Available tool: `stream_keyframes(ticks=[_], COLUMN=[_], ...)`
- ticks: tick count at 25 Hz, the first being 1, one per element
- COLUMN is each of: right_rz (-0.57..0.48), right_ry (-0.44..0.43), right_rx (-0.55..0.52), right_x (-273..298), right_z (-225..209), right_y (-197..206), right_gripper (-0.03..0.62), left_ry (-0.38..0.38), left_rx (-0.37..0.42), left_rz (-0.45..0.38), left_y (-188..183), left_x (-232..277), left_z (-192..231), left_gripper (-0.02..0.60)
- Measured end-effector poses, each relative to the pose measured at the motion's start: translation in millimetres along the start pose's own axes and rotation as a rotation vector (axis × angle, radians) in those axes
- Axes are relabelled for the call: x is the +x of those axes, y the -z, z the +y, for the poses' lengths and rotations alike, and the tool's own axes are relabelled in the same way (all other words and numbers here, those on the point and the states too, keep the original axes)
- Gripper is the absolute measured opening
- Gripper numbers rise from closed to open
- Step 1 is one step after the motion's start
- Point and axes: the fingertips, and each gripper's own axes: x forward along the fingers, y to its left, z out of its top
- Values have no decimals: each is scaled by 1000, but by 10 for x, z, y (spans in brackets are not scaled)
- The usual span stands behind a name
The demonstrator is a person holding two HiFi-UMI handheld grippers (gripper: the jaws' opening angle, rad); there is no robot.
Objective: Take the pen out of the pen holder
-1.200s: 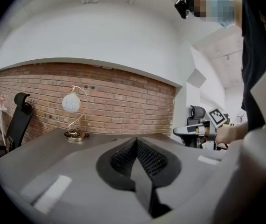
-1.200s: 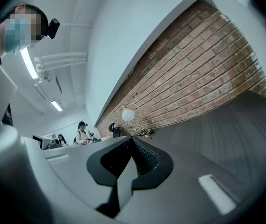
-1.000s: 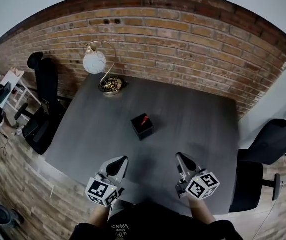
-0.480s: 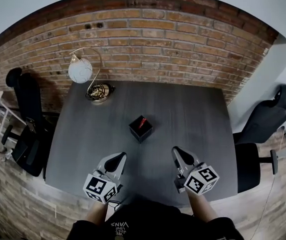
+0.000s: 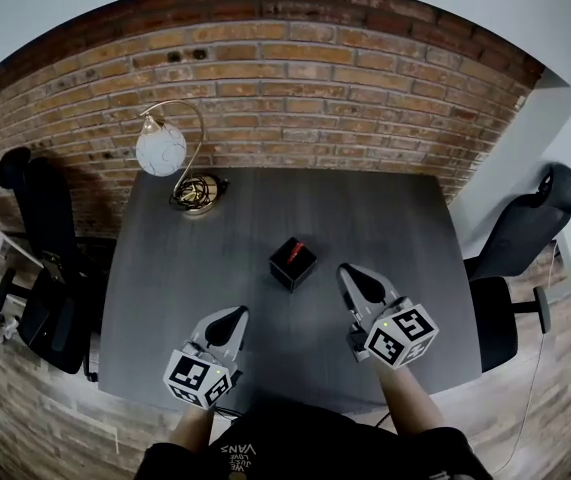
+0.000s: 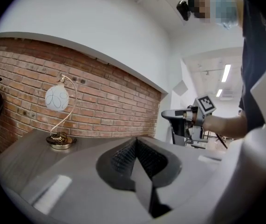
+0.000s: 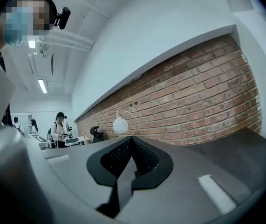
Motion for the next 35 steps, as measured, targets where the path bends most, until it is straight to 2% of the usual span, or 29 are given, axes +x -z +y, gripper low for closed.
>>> stream_keyframes(ticks=[6,20,30,35], right_rz=[35,210,385,455], right_ry=[22,129,177,181], right_rx=[-48,-99,-115,-115], right_x=[405,1075,1315,1379], right_z=[-75,-429,-639,-702], right_y=[78,854,1361,1551], right_gripper=[2,6,106,134], left_ry=[5,-29,-25,-28], left_rx=[-9,-31,-40,-42], left_rz=[2,6,21,33], left_y=[12,137,198,233], left_x=[-81,-322,-363,-404], left_z=[145,493,629,677], left_gripper=[52,52,52,52])
